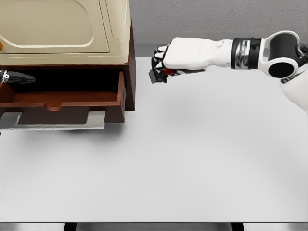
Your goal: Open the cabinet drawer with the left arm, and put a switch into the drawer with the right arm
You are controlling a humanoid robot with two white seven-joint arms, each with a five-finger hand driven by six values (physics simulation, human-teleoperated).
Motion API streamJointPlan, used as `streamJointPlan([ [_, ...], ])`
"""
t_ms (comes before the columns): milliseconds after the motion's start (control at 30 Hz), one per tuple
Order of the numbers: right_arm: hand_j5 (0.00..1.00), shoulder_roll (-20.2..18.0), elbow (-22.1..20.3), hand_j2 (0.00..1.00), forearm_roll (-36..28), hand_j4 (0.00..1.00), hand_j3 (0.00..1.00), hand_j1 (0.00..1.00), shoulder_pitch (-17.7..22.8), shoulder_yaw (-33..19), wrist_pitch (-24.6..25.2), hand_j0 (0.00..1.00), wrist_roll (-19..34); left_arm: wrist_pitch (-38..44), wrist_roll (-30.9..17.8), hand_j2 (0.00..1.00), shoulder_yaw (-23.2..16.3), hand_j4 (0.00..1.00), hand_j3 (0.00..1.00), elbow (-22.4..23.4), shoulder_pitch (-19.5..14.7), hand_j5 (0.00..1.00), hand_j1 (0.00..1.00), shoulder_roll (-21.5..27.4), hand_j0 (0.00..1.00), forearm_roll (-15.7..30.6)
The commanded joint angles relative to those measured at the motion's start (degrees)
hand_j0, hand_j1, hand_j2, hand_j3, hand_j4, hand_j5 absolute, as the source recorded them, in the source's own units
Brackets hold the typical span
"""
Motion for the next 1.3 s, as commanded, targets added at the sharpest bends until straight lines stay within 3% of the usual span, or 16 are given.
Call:
streamJointPlan([
  [0, 0.31, 0.8, -1.1, 0.31, -0.6, 0.31, 0.31, 0.31, -0.2, 0.9, 0.3, 0.31, -0.1, 0.1, 0.0, 1.00, 0.0, 1.00, 1.00, 0.0, 0.0, 1.00, 1.00, 0.0, 1.00, 0.4],
  [233, 0.31, 1.4, -4.8, 0.31, -3.1, 0.31, 0.31, 0.31, -3.3, 3.3, 0.3, 0.31, -0.1, 0.0, 0.0, 1.00, 0.0, 1.00, 1.00, 0.0, 0.0, 1.00, 1.00, 0.1, 1.00, 0.4],
  [467, 0.31, 7.3, -4.9, 0.31, -3.2, 0.31, 0.31, 0.31, -8.0, 9.0, 0.3, 0.31, -0.1, 0.0, 0.0, 1.00, 0.0, 1.00, 1.00, 0.0, 0.0, 1.00, 1.00, 0.1, 1.00, 0.4],
  [667, 0.31, 10.4, -4.1, 0.31, -3.2, 0.31, 0.31, 0.31, -11.2, 10.0, 0.3, 0.31, -0.1, 0.0, 0.0, 1.00, 0.0, 1.00, 1.00, 0.0, 0.0, 1.00, 1.00, 0.1, 1.00, 0.4],
  [767, 0.31, 12.6, -1.2, 0.31, -3.2, 0.31, 0.31, 0.31, -12.7, 11.1, 0.3, 0.31, -0.1, 0.0, 0.0, 1.00, 0.0, 1.00, 1.00, 0.1, 0.0, 1.00, 1.00, 0.0, 1.00, 0.3],
  [1033, 0.31, 23.2, 12.5, 0.31, -3.0, 0.31, 0.31, 0.31, -17.0, 14.7, 0.3, 0.31, -0.1, -0.1, 0.0, 1.00, -0.1, 1.00, 1.00, 0.1, 0.0, 1.00, 1.00, 0.0, 1.00, 0.3],
  [1267, 0.31, 27.1, 18.0, 0.31, -2.7, 0.31, 0.31, 0.31, -18.0, 15.8, 0.3, 0.31, -0.1, 0.0, 0.0, 1.00, -0.1, 1.00, 1.00, 0.3, 0.0, 1.00, 1.00, 0.0, 1.00, 0.3],
])
